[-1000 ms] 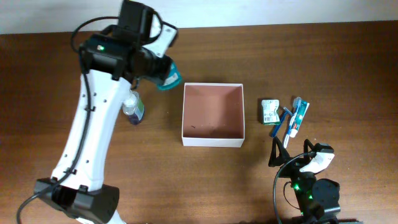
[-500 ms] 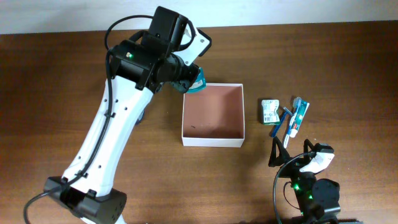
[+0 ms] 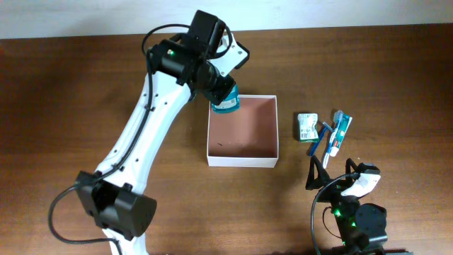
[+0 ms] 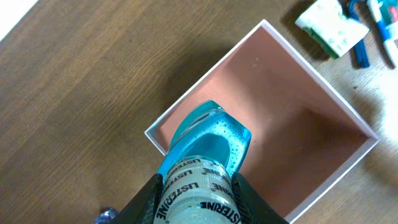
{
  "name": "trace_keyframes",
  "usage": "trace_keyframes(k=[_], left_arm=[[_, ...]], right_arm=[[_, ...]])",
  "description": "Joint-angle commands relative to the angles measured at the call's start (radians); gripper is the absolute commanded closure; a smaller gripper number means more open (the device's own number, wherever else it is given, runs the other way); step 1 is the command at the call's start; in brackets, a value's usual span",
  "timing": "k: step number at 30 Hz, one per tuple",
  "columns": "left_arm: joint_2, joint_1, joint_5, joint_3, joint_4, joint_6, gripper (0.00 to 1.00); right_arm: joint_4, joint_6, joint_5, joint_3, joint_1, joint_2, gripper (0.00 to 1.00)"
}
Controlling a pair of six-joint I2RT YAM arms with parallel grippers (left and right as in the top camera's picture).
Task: Pack container
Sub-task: 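Lift the Listerine bottle and carry it into the pink box, then release the bottle in the box's back-left corner and withdraw left gripper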
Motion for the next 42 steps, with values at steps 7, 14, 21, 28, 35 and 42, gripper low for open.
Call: trace_keyframes(k=[7,14,21,28,35,42], left_arm=[[0.064,0.000,0.037,0.035,0.025,0.127,0.81],[0.094,0.000,0.037,0.035,0.062,0.150,0.81],[0.125,0.000,0.026,0.035,0.070,0.150,0.80],[0.172,0.000,0.006,0.035,0.068,0.150,0.79],[0.179,0.000,-0.019,0.035,0.066,0.149,0.64],[0.179,0.000,-0.016,0.035,0.066,0.145,0.30]], right_arm=[[-0.005,0.001,0.013,-0.005,-0.006,-0.009,0.02],[-0.005,0.001,0.013,-0.005,-0.006,-0.009,0.02],[-0.005,0.001,0.013,-0.005,-0.006,-0.009,0.02],[-0.005,0.001,0.013,-0.005,-0.006,-0.009,0.02],[-0.005,0.001,0.013,-0.005,-0.006,-0.009,0.02],[-0.005,0.001,0.013,-0.005,-0.006,-0.009,0.01]])
